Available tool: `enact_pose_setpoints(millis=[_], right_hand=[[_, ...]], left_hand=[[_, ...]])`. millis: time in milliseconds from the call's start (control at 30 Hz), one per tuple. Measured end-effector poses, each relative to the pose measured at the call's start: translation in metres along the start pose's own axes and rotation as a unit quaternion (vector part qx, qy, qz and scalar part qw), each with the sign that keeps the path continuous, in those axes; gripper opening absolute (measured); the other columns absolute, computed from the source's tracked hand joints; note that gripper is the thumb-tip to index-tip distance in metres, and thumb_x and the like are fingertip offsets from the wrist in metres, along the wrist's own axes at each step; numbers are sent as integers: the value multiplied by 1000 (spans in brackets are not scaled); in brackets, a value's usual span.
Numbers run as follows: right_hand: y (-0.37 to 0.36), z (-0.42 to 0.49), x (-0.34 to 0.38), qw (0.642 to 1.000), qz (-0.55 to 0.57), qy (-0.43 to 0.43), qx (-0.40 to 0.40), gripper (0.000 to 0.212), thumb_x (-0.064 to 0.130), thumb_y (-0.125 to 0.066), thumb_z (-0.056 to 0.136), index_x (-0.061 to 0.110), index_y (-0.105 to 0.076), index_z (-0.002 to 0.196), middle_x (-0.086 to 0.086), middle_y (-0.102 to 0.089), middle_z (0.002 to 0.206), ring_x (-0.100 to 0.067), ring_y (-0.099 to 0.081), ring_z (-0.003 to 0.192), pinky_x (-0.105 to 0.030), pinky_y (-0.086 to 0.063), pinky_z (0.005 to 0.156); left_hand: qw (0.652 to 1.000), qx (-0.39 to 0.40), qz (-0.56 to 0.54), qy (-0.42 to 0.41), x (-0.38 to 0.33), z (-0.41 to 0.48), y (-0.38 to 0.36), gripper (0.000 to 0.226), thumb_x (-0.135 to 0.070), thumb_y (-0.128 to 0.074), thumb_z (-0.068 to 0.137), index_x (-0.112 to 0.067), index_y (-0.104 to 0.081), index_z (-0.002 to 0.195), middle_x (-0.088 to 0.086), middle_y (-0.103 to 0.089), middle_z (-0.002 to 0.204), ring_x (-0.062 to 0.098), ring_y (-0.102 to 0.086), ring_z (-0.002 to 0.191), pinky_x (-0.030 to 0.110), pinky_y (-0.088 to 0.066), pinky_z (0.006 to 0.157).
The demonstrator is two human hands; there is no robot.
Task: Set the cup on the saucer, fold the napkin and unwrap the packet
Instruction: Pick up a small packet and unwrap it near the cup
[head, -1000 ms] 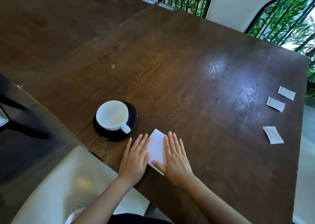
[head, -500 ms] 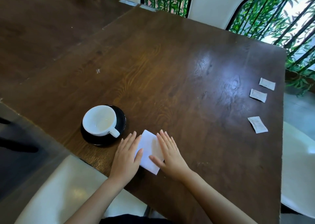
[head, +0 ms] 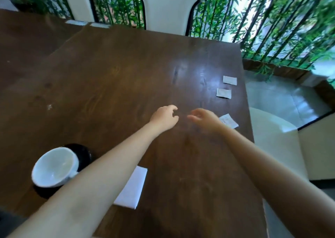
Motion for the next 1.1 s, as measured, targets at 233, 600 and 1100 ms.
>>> enact_pose_setpoints(millis=[233,600,1100], right_hand=[[70,35,-107,988,-78,-134,14,31,32,-57,89,5,-65,99,-15,-66,103,-31,-59,103,-31,-40,78],[58,41,-170,973,-53,-217,-56,53,26,-75,73,5,-46,112,-19,-58,116,-37,-55,108,-41,-48,86],[89,83,-190,977,118,-98,-150,13,23,-69,80,14,-67,89,3,-61,77,-12,-54,72,-19,-38,57]], left_hand=[[989,141,37,9,-63,72,-42,57,-28,-62,84,-16,-43,136,9,-50,138,27,-50,123,32,-42,99],[984,174,25,-1,-107,124,-122,48,-18,-60,83,-16,-48,130,8,-56,129,26,-53,117,36,-45,97],[974,101,-202,11,-119,178,-135,9,-22,-65,84,-15,-65,89,2,-66,92,16,-58,86,26,-42,67]])
Point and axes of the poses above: each hand's wrist, its own z-axis towards the middle knuckle, its own y-axis out of the back of the hand, x = y × z, the point moved 5 cm from there along z, towards the middle knuckle
